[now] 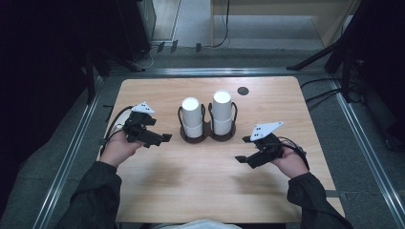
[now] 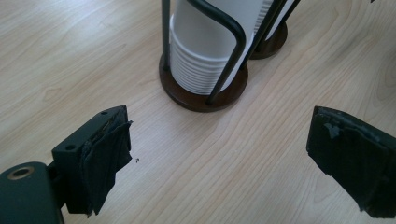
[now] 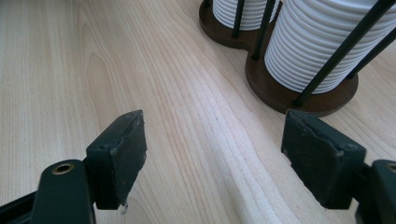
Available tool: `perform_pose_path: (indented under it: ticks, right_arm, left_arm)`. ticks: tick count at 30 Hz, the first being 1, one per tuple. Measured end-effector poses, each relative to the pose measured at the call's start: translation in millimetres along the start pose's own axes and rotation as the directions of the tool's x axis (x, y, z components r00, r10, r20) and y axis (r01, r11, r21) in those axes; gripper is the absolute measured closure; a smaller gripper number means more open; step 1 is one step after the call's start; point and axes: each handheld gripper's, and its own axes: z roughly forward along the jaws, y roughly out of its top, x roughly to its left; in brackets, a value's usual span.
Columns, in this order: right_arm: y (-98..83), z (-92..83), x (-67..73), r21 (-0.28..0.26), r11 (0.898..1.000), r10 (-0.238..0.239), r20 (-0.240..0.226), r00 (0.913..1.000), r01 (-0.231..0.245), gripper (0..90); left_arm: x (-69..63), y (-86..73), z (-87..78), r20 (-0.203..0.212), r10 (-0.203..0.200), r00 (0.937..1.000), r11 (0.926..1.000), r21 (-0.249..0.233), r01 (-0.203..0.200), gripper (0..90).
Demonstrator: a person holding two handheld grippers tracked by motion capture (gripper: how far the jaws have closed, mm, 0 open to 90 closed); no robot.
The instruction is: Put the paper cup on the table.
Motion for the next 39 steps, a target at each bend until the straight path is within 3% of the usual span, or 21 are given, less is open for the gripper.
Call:
perform_pose_path:
  ticks: [6,9,17,23,26,31,39]
  right_arm:
    - [-0.1,0.9,-0.1,0.006,1.000,-0.004,-0.001,1.0000,0.004,22.5]
    - [0.0,1.3,0.2,0.008,1.000,-0.005,-0.004,1.0000,0.005,22.5]
    - [0.2,2.3,1.4,0.012,1.000,-0.004,-0.006,1.0000,0.004,22.5]
    - [0.6,4.0,1.7,0.003,1.000,0.014,-0.001,0.9999,-0.014,22.3]
    - [1.1,5.1,2.4,0.002,1.000,0.019,-0.002,0.9998,-0.019,22.3]
    - [1.2,6.3,2.7,0.008,1.000,0.015,-0.004,0.9999,-0.015,22.3]
    - [1.7,9.1,4.7,0.017,1.000,0.012,-0.009,0.9999,-0.012,22.3]
  left_arm:
    - [-13.3,1.7,8.6,0.046,-0.017,0.9988,0.9993,-0.031,0.019,6.6]
    - [-23.2,3.3,14.3,0.052,0.019,0.9984,0.9996,-0.022,-0.018,6.6]
    - [-43.3,5.1,24.9,0.097,0.055,0.9938,0.9980,-0.037,-0.051,6.6]
    - [-54.6,6.3,29.8,0.100,0.087,0.9912,0.9955,-0.047,-0.083,6.6]
    - [-59.0,6.5,32.8,0.110,0.090,0.9899,0.9952,-0.048,-0.085,6.6]
    - [-68.3,9.9,37.5,0.166,0.083,0.9826,0.9951,-0.068,-0.072,6.6]
    - [-82.3,11.8,47.8,0.161,0.118,0.9799,0.9922,-0.059,-0.109,6.6]
